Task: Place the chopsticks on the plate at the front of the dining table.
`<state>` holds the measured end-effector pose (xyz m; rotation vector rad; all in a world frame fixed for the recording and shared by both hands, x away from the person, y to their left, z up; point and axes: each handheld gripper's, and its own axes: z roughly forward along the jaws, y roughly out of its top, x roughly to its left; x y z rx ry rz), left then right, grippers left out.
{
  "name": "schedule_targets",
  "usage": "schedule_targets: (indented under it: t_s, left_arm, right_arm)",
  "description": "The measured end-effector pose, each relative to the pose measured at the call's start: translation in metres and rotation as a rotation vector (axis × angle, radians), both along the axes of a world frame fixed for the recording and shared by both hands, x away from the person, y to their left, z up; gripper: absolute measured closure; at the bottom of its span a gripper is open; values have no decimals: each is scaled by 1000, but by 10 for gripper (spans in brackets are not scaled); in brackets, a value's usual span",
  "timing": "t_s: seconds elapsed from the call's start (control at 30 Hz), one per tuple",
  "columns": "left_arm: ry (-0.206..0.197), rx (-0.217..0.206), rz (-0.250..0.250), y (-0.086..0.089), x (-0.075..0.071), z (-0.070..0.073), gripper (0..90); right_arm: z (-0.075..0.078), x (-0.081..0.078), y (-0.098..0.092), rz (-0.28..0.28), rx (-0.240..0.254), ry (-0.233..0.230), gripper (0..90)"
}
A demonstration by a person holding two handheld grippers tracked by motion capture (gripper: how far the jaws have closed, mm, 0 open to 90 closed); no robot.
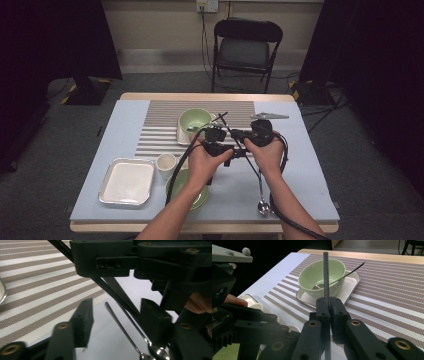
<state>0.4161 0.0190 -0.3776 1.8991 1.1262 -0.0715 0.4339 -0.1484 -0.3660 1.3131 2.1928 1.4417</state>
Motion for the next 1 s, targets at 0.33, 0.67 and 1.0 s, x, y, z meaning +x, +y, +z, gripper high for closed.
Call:
schedule_targets:
  t_s: [0.33, 0.67, 1.0]
  left_arm:
    - [51, -43, 23, 0, 2, -2, 500]
    - [65, -42, 48, 1, 3, -4, 579]
    - [80, -80, 81, 2, 2, 0, 673]
  right_arm:
    - [1, -1, 2, 0, -4, -4, 862]
    - [0, -1, 5, 9, 1, 0, 862]
    - [2, -3, 7, 18, 22, 4, 862]
